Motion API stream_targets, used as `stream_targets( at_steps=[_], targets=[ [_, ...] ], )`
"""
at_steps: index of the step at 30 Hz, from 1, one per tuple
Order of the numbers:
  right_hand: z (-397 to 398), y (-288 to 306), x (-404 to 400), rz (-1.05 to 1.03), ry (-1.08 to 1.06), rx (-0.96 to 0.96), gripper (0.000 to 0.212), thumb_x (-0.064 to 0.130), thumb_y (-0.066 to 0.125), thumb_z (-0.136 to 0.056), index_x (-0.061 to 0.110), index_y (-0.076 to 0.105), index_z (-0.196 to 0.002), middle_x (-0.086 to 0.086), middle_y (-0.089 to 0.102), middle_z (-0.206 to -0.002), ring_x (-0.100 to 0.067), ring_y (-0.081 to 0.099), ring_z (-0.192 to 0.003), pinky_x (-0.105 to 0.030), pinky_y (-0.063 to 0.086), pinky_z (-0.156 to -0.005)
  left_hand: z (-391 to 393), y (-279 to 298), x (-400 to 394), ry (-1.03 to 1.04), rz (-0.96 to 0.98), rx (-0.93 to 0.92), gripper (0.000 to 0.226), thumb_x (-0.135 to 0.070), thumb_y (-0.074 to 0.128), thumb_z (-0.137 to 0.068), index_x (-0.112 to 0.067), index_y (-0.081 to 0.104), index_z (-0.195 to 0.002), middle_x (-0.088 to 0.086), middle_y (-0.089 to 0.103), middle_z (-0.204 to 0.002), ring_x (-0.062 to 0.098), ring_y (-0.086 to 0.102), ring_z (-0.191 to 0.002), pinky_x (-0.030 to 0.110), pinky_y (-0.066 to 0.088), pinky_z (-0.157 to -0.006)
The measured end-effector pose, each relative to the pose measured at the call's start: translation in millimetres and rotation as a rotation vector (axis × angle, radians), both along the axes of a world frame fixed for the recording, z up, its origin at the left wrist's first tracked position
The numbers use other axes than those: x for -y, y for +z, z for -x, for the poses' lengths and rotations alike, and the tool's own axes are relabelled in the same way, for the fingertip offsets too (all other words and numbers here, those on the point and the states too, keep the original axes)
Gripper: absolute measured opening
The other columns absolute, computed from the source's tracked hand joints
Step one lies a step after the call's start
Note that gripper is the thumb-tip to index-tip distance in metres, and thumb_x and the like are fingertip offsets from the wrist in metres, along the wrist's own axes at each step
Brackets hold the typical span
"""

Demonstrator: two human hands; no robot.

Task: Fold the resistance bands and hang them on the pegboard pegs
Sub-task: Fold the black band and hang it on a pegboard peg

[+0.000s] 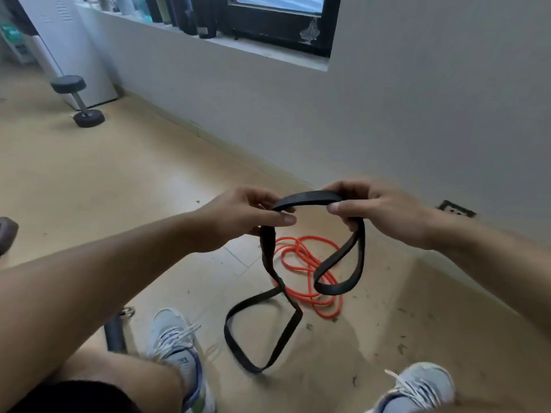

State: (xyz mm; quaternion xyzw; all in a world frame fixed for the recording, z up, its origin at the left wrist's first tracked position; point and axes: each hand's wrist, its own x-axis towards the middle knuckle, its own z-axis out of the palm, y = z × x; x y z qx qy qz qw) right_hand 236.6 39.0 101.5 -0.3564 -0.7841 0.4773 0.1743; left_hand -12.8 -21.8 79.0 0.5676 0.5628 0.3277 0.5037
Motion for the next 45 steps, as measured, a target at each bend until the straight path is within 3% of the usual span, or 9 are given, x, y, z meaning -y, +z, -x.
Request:
stream_targets(
  at_steps=[5,8,17,24,27,31,35,41,45],
  targets=[
    [14,-8,-3,-0.193,-0.008,0.179,0.038,0.061,0.067,-0.073,0.029,0.076,-0.092,0.018,0.062,-0.062,0.002,0.054,-0.057,-0.011,0.038,-0.056,6,-7,2,-0.061,-0.04,-0.07,0.024,-0.037,0.087,-0.066,-0.017,0.078,-0.076,0.011,0.063,-0.071,0.021,0.054,-0.072,0.033,0.037,-0.068],
    [20,-7,0,-0.219,-0.029,0.029,0.031,0.054,0.067,-0.079,0.029,0.075,-0.094,0.018,0.06,-0.06,0.0,0.053,-0.055,-0.014,0.042,-0.056,8,-17,3,-0.152,0.021,-0.014,0.01,-0.013,0.083,-0.08,-0.011,0.073,-0.081,0.004,0.068,-0.073,0.015,0.064,-0.071,0.019,0.049,-0.067],
    [13,1,-17,-0.07,-0.346,-0.474,0.027,0.052,0.059,-0.089,0.027,0.069,-0.084,0.004,0.059,-0.064,-0.018,0.055,-0.056,-0.033,0.05,-0.061,13,-40,10,-0.147,0.092,0.009,0.021,-0.015,0.069,-0.094,0.001,0.067,-0.108,0.015,0.072,-0.091,0.021,0.07,-0.089,0.036,0.058,-0.096],
    [-32,-40,-46,-0.085,-0.648,-0.396,0.034,0.041,0.049,-0.106,0.017,0.058,-0.083,-0.003,0.06,-0.073,-0.016,0.057,-0.057,-0.036,0.049,-0.064,21,-29,16,-0.015,0.049,-0.269,0.018,-0.029,0.079,-0.086,-0.013,0.074,-0.091,0.001,0.066,-0.064,0.011,0.058,-0.06,0.024,0.045,-0.065],
    [-46,-53,-48,0.063,-0.542,-0.198,0.048,0.056,0.051,-0.095,0.012,0.063,-0.082,-0.002,0.066,-0.068,-0.02,0.059,-0.065,-0.044,0.046,-0.079,28,-19,15,0.093,-0.049,-0.235,0.008,-0.024,0.074,-0.092,-0.017,0.074,-0.094,-0.004,0.06,-0.06,0.011,0.058,-0.058,0.021,0.051,-0.065],
    [-57,-67,-27,0.007,-0.149,0.469,0.089,0.09,0.04,-0.079,0.006,0.066,-0.072,-0.005,0.067,-0.072,-0.019,0.064,-0.075,-0.039,0.043,-0.086,31,-2,19,0.122,-0.11,-0.064,0.013,-0.026,0.076,-0.089,-0.016,0.077,-0.098,-0.004,0.053,-0.062,0.012,0.05,-0.059,0.026,0.044,-0.062],
    [-45,-63,-17,0.101,0.012,0.482,0.101,0.098,0.058,-0.051,0.008,0.074,-0.091,0.0,0.073,-0.083,-0.006,0.068,-0.086,-0.028,0.043,-0.091,17,12,25,0.048,-0.131,0.012,0.018,-0.025,0.075,-0.09,-0.01,0.074,-0.101,-0.003,0.06,-0.065,0.012,0.054,-0.062,0.027,0.046,-0.066],
    [-3,-56,3,0.123,0.081,0.216,0.014,0.029,0.083,-0.08,0.019,0.077,-0.086,-0.006,0.076,-0.088,-0.014,0.069,-0.085,-0.03,0.05,-0.082,3,25,28,0.035,-0.178,0.069,0.03,-0.027,0.082,-0.077,-0.009,0.071,-0.098,0.007,0.069,-0.081,0.021,0.062,-0.073,0.041,0.055,-0.081],
    [16,-56,8,0.109,0.037,0.087,0.024,0.012,0.081,-0.084,0.006,0.071,-0.106,-0.007,0.074,-0.09,-0.017,0.07,-0.085,-0.028,0.053,-0.081,1,33,31,0.101,-0.213,0.088,0.035,-0.029,0.082,-0.07,-0.01,0.063,-0.092,0.002,0.066,-0.074,0.017,0.058,-0.066,0.04,0.057,-0.081]
  ],
)
